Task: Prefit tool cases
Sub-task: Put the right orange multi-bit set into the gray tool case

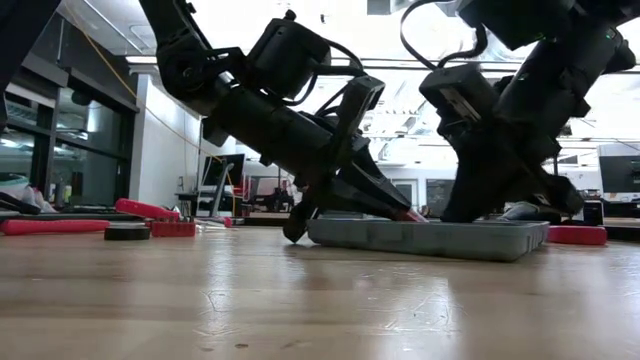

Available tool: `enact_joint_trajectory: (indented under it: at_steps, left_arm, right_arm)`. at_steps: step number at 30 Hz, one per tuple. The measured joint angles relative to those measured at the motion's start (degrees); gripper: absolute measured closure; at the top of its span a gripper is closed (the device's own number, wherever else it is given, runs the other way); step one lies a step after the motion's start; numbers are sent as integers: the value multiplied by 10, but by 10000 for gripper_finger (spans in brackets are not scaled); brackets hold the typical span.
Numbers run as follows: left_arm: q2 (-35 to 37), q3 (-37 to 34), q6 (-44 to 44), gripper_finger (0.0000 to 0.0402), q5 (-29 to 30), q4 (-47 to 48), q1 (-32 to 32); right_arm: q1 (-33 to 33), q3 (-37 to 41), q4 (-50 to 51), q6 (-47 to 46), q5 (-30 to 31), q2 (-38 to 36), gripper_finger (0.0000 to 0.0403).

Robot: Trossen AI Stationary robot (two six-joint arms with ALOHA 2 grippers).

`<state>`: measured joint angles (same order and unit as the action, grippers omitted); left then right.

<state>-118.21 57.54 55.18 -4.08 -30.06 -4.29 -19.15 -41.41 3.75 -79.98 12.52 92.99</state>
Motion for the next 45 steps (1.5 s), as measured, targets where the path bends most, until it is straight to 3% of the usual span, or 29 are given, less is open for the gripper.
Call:
enact_joint_trajectory:
  at_steps: [5,12,26,45]
  left_arm:
    - [0,0,-12,387,-1,1,0]
    - [0,0,-20,387,-12,2,2]
    - [-1,0,-44,387,-41,3,13]
    - [-2,1,-90,387,-83,6,40]
  right_arm:
    - [1,0,-11,-5,22,0,403]
    - [-11,0,83,-60,66,-41,403]
    - [-30,0,104,-66,7,-30,403]
    - [-17,-1,73,-61,2,-11,403]
